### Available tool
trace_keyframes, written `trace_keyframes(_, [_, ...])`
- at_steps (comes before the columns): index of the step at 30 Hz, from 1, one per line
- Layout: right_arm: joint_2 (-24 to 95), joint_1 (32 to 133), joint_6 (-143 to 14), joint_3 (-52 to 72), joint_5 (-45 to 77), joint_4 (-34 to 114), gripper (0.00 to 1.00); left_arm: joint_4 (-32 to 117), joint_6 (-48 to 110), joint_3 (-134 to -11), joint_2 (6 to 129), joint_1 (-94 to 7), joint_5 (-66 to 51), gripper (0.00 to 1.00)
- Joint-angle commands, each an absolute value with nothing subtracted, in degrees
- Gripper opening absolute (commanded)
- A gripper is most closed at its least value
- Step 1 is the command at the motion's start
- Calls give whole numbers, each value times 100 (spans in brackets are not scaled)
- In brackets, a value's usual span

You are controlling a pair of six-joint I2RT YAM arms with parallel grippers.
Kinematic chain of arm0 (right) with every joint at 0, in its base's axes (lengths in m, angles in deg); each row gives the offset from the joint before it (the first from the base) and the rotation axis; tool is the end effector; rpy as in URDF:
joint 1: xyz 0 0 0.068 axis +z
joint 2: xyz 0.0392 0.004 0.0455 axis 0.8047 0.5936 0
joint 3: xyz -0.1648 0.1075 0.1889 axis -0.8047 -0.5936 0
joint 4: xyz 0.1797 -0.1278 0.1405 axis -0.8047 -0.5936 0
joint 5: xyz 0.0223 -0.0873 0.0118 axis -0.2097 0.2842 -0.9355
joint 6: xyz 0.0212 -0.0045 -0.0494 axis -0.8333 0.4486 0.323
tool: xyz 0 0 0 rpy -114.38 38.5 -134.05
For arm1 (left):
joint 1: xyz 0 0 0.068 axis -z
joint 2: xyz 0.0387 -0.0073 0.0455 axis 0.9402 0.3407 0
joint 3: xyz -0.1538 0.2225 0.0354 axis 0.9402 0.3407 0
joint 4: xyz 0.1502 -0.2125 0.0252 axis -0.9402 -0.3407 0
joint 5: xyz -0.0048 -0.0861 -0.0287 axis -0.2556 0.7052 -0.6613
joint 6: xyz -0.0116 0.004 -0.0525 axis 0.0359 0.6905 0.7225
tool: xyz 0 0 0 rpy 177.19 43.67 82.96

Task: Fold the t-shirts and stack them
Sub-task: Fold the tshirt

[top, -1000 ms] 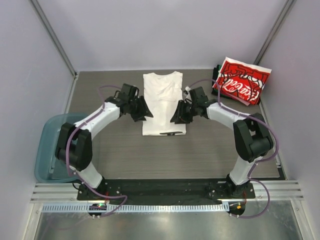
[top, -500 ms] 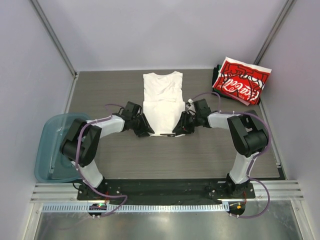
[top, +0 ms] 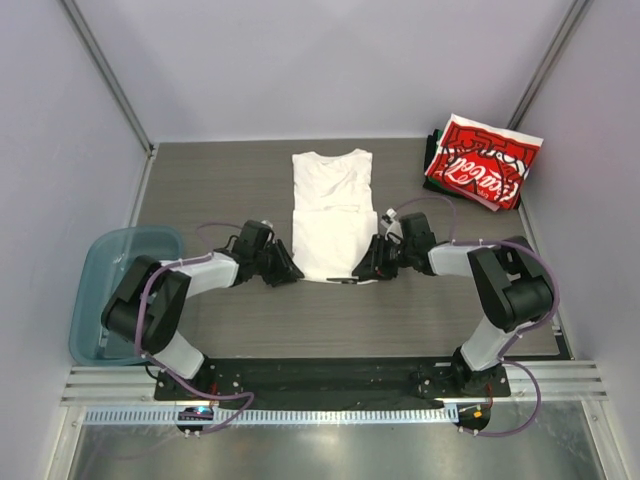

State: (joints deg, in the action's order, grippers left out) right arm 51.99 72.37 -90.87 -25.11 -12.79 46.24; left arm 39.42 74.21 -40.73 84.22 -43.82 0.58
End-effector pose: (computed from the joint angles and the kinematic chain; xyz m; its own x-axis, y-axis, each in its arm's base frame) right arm 0.2799 0.1176 0.1219 -0.9544 0.1410 -0.2630 -0.1022 0.6734 0.7322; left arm 0.2593 -0.1389 0.1369 -0.8843 -0.4334 -0.1738 -0.2428 0.7446 -0.6218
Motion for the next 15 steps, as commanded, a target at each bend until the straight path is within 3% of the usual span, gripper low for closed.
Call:
trace_keyframes(1, [5161, 7195, -8769, -3079, -832, 4005, 39, 3415, 7378, -3567, 8293, -4301, -330, 33])
trace_keyframes(9, [4168, 7204, -8690, -3396, -543, 3383, 50, 3406, 7642, -2829, 7440, -4020, -374, 33])
trace_keyframes(15, [2797, 7195, -8743, -2923, -34, 2293, 57, 3065, 7747, -2810, 6499, -3800, -619, 45])
